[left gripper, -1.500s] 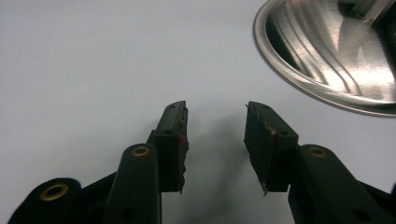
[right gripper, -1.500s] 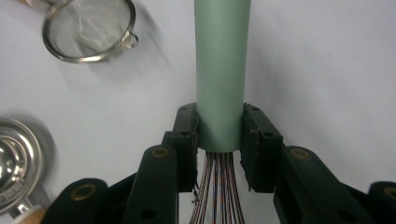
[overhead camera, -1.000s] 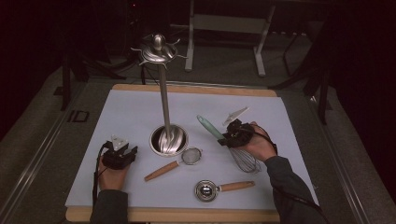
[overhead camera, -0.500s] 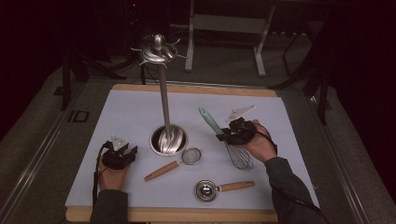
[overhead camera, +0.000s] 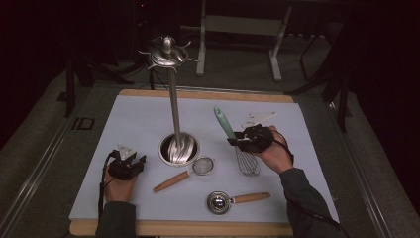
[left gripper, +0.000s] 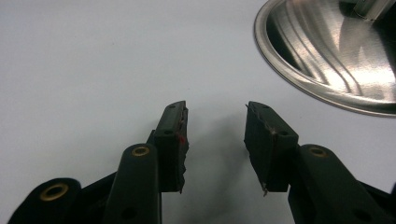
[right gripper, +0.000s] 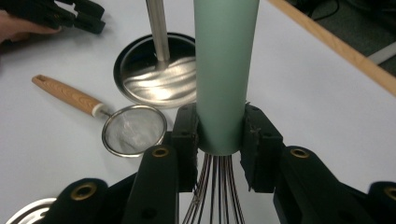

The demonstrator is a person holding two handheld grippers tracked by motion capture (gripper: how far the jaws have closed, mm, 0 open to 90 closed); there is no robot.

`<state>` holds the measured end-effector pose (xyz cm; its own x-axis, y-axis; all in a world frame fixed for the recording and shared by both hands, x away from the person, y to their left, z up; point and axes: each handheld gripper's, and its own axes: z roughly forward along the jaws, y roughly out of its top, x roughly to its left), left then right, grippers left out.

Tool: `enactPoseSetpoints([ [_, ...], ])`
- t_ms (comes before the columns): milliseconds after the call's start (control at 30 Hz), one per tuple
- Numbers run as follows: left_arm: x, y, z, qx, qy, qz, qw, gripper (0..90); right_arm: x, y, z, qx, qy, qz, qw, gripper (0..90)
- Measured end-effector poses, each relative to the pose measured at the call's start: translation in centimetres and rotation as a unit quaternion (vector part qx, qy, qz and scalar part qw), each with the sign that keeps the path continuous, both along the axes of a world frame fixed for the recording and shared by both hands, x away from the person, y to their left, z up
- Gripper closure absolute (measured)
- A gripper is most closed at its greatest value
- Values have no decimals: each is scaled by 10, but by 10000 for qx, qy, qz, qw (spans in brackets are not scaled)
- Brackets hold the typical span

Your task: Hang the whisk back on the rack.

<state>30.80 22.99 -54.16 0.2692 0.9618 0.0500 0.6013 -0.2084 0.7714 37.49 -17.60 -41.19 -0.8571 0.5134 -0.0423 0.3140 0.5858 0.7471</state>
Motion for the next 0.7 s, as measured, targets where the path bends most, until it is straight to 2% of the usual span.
enactPoseSetpoints([
  [700,0,0,0,-2,-6,-2,10000,593,-12,9,24,506,-451,30,9977,695],
])
